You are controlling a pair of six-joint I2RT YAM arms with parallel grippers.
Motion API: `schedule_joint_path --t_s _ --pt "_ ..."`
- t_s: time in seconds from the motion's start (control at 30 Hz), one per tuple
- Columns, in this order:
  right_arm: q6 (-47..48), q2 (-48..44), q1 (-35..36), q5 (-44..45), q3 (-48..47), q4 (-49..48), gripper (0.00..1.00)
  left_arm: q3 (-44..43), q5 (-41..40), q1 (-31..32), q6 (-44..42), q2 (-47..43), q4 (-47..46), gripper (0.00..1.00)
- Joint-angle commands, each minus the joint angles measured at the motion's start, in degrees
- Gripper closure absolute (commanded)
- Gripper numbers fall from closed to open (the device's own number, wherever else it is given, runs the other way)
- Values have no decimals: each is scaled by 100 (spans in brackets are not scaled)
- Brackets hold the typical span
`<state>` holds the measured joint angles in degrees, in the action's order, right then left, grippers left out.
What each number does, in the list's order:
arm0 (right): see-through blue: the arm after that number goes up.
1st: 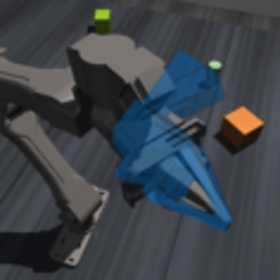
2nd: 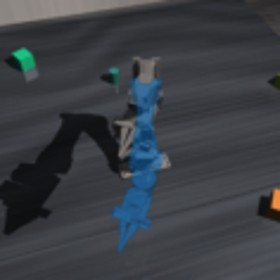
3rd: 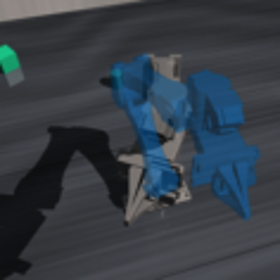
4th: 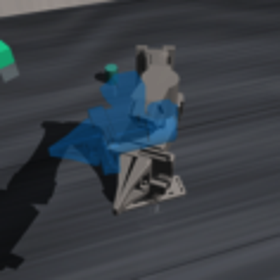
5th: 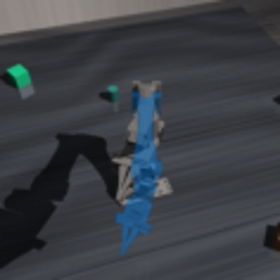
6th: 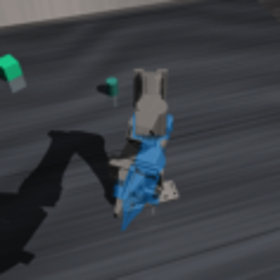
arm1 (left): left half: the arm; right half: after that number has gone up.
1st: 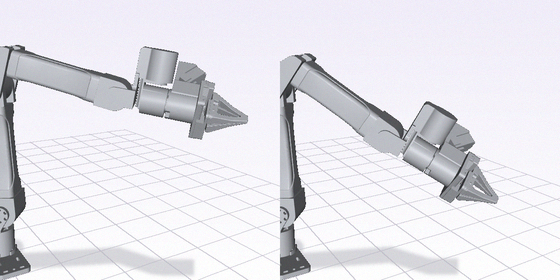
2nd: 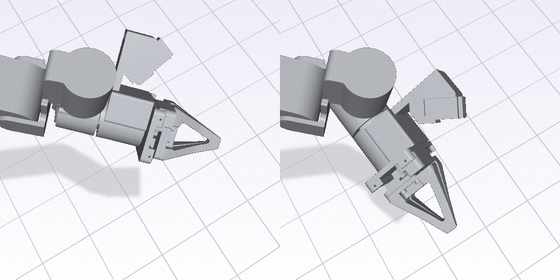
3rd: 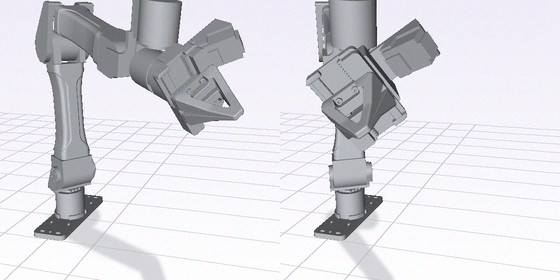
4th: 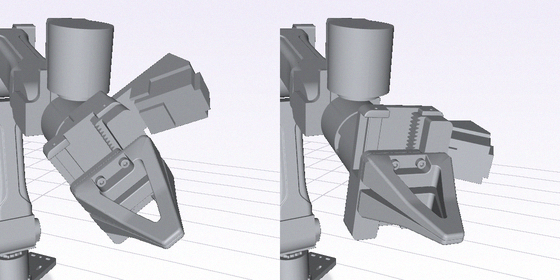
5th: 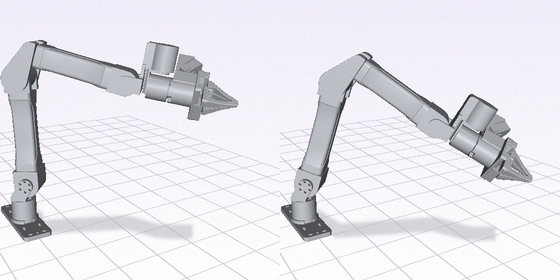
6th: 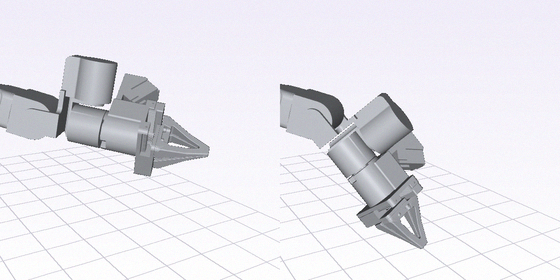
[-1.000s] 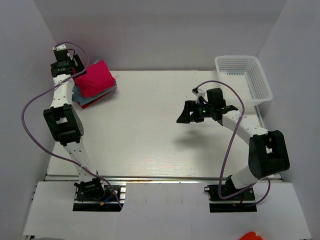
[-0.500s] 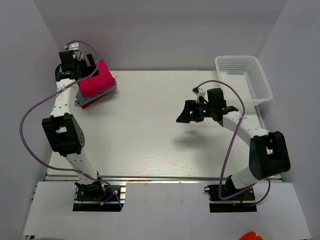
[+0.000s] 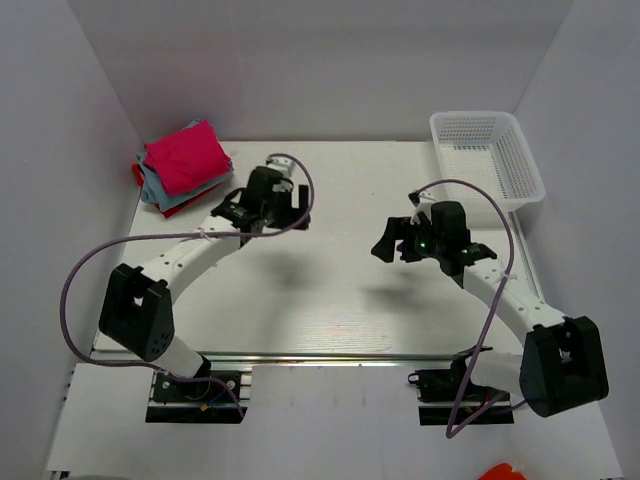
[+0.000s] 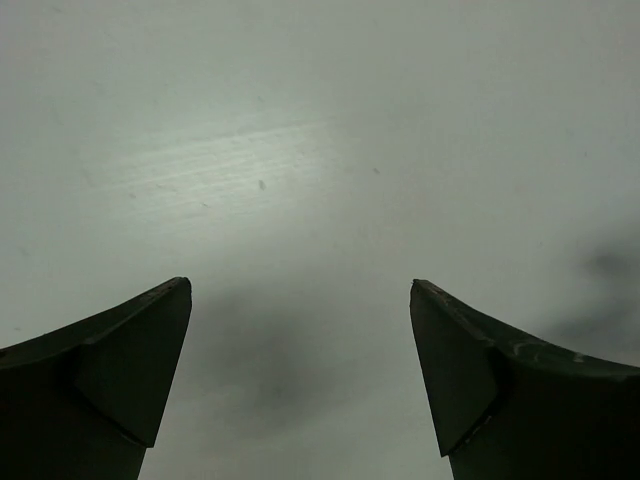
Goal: Fold and stack the t-shirts
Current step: Put the neatly folded tshirt into the corner of the board with the left arm
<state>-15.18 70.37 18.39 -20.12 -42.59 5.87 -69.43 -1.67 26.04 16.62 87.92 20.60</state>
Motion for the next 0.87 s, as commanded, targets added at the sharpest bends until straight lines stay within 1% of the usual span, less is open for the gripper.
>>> schedule_joint_path --t_s 0.0,0.03,0.1,0.13,0.17,0.2,0.23,0.3,0.33,0.43,0.5,0.6,0.7,0.83 --pt "-160 -356 -11 604 330 -340 10 454 -957 568 403 -389 295 0" --pt "-248 -592 -11 745 469 -367 10 604 -1149 664 508 -590 426 0" --pt "-310 -856 -20 1070 672 -515 10 1008 -1151 875 675 -941 358 0" --pt "-406 -945 -3 1159 751 -508 10 1428 -1316 955 763 -1161 357 0" --pt "-442 -1137 -11 1333 1004 -490 10 1632 -1318 1016 816 -1398 270 0" --pt "-433 -1357 -2 1344 1103 -899 10 1808 -1405 1078 921 -1879 182 0" --pt "-416 -1446 -2 1327 1278 -990 10 2123 -1571 1157 974 -2101 181 0" --pt "-372 -1770 -2 1222 1532 -1341 10 2406 -1722 1210 974 -2445 -11 0" --pt "-372 -1816 -2 1073 1639 -1482 10 2408 -1775 1210 974 -2629 -12 0" --pt "-512 -1878 -2 888 1719 -1650 10 2408 -1845 1272 1027 -2753 49 0" --pt "-618 -1747 -2 869 1701 -1642 10 2582 -1679 1333 966 -2920 -72 0" --pt "-618 -1588 6 843 1658 -1563 10 2707 -1678 1333 966 -3148 -74 0" --pt "-583 -1561 -2 773 1692 -1589 10 2768 -1933 1386 966 -3210 75 0" --pt "-574 -1710 6 773 1868 -1764 10 2829 -1838 1386 1018 -3211 76 0"
